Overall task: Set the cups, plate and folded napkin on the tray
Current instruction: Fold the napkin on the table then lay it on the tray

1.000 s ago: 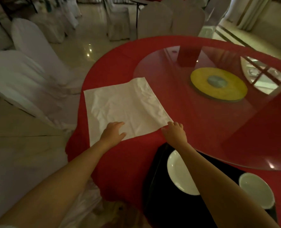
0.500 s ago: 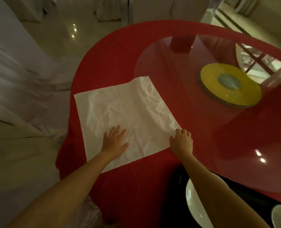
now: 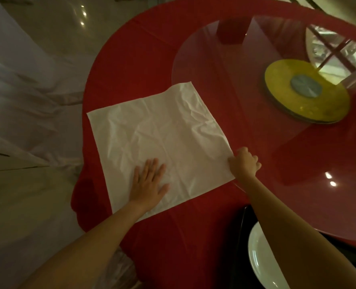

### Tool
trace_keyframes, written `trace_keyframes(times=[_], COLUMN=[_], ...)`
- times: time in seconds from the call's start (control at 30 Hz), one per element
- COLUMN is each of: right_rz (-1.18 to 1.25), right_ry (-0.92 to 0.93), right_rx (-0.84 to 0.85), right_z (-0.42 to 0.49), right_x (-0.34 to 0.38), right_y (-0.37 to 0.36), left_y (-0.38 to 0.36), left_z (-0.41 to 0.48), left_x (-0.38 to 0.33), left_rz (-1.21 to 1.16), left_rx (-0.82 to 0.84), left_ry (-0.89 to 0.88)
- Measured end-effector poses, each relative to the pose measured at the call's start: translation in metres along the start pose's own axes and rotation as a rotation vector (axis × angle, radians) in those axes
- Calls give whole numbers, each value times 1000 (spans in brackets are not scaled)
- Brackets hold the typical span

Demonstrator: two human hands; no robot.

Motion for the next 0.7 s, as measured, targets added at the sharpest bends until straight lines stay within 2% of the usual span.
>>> trace_keyframes(times=[0.07,0.23,0.3,0.37,0.47,0.53,0.6,0.7], right_rz=[-4,131,174,226,229,194,178,158], right_ry=[33,258,350,455,637,749,828,853], right_rx=[18,25,14,33,151,220,280,375], right_z=[0,-31,-52,-78,-122,-148,-168,-185], right_x=[7,37,53,70,89,97,100,103], right_y=[1,1,0,-2,-12,-20,-28,-43], left_y=[-2,3,16,38,76,101,124,138], left_z=[0,4,7,10,22,36,52,76], left_x=[1,3,0,3,16,28,43,63], left_rz=[1,-62,-161,-510,-1261,-1471,-1420,-1294], left_rx=[-1,29,-38,-225,-331,-375,-366,-290], left_ry=[-1,5,5,82,341,403,394,424])
Point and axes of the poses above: each hand's wrist, its own z-axis towards the middle knuckle, its own y-axis out of the back of the hand, x = y × z, the point moved 4 cm from there along z, towards the middle knuckle, and after that the axes turned 11 degrees about -y, right-handed, at the moved point
